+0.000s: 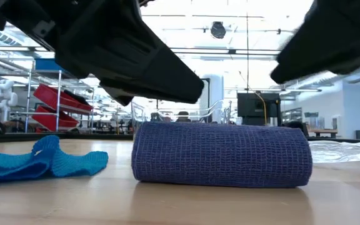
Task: Roll bandage
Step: Prepare the transparent zip bag
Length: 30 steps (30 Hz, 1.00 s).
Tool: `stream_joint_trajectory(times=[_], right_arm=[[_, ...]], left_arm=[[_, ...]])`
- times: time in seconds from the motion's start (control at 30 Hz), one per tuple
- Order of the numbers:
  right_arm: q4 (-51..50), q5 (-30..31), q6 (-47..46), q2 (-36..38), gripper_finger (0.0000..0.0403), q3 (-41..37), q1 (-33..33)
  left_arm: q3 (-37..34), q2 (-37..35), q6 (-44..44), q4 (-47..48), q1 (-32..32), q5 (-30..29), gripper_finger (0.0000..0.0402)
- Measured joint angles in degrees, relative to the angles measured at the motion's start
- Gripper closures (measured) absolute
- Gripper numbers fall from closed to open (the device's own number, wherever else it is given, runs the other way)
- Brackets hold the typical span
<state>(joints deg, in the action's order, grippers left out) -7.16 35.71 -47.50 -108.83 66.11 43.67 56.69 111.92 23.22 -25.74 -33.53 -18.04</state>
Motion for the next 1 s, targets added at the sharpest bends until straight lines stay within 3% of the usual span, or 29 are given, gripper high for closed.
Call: stream_joint_trajectory(times=[0.1, 0.23, 0.37, 0.43, 0.57, 0.77, 1.0], right_arm=[[0.48, -0.07, 1.41, -1.04, 0.0286, 0.0, 0.87], [3.84, -6.79, 7.44, -2.34, 0.0277, 0.0, 1.48], [5.69, -10.02, 8.83, -4.13, 0.0298, 0.02, 0.91], [5.59, -11.67, 8.79, -5.17, 0.0313, 0.0, -0.18], [5.51, -13.43, 7.87, -6.92, 0.0337, -0.02, -2.36], [4.49, -13.64, 8.86, -7.33, 0.0361, 0.02, -5.05], [2.14, -13.89, 11.61, -7.25, 0.0376, 0.07, -8.72]], left_arm=[[0.0, -0.26, -0.02, -0.14, -0.45, 0.24, 0.0361], [0.0, -0.53, -0.04, -0.37, -1.0, 3.49, 0.0361], [0.0, -0.57, -0.06, -0.06, -1.08, 12.15, 0.0361], [0.0, -0.57, -0.03, 1.3, -1.1, 13.78, 0.0361], [0.0, -0.57, 0.17, 4.78, -1.04, 12.05, 0.0361], [0.1, -0.74, 1.85, 12.13, 0.22, 4.02, 0.0361], [0.17, -0.44, 2.82, 13.35, 2.89, 2.7, 0.0361]])
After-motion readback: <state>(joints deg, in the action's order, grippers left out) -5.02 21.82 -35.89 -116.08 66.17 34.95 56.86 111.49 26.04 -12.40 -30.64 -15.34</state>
